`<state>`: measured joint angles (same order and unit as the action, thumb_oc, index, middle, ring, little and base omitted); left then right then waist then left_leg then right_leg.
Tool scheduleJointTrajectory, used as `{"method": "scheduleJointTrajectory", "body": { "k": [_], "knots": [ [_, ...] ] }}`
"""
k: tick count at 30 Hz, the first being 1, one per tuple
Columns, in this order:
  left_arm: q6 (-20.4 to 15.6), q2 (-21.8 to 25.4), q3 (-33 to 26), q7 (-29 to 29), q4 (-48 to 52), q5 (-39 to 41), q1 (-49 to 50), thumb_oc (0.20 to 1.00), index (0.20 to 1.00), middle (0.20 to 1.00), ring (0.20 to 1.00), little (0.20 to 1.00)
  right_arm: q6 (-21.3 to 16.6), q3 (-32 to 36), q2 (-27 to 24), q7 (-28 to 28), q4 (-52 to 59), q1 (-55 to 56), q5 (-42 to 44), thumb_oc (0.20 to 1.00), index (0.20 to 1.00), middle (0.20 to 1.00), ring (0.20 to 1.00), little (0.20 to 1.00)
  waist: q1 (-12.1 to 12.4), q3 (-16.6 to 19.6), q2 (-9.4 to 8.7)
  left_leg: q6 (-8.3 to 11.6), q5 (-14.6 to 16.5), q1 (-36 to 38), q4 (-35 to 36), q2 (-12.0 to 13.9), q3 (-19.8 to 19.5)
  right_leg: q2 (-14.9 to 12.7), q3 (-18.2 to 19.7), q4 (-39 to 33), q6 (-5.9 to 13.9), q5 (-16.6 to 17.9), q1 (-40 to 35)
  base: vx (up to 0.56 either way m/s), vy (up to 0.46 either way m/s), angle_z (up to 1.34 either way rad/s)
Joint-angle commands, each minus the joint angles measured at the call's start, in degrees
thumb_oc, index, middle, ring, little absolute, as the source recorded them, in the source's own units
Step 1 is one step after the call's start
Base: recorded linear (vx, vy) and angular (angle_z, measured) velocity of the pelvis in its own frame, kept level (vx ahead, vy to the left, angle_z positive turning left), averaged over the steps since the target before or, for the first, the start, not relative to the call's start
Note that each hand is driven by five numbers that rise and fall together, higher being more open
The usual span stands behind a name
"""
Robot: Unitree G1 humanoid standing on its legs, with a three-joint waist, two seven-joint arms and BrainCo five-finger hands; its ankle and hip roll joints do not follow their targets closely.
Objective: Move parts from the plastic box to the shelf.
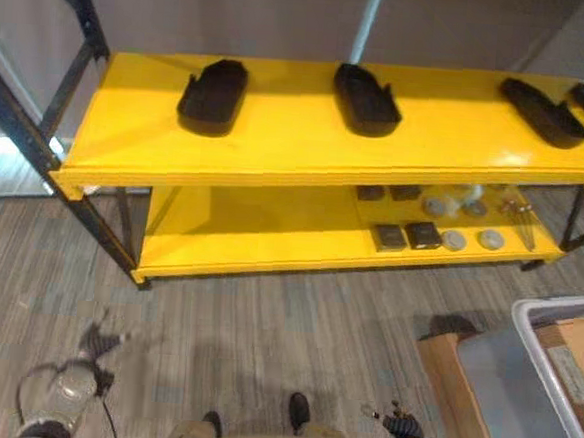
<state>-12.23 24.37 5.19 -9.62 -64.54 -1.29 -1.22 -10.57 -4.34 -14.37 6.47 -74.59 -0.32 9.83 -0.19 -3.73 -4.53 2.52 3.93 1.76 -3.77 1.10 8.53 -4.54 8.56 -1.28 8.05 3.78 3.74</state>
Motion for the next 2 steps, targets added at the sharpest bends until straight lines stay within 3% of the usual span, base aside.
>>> {"method": "scheduleJointTrajectory", "body": {
  "k": [1,2],
  "knots": [
    [0.3,0.7,-0.1,-0.7,2.1,1.2,-2.9,1.000,1.000,1.000,1.000,1.000,1.5,0.1,-1.7,0.2,0.6,1.4,1.2,1.000,1.000,1.000,1.000,1.000,0.1,1.8,1.54,-1.50,9.4,2.6,-1.4,-0.3,-2.7,1.6,0.5,7.2,3.73,-7.0,2.3,0.08,-0.042,-0.05],
    [0.8,-0.1,-0.6,-0.3,-0.9,2.0,-2.8,1.000,1.000,1.000,1.000,1.000,1.9,0.6,-1.8,0.0,-0.4,1.3,1.5,1.000,1.000,1.000,1.000,1.000,-0.1,2.3,1.70,-1.37,9.4,3.0,-1.2,-0.2,-2.7,1.7,0.4,7.2,3.51,-7.3,2.0,0.07,-0.043,-0.06]
  ]
}}
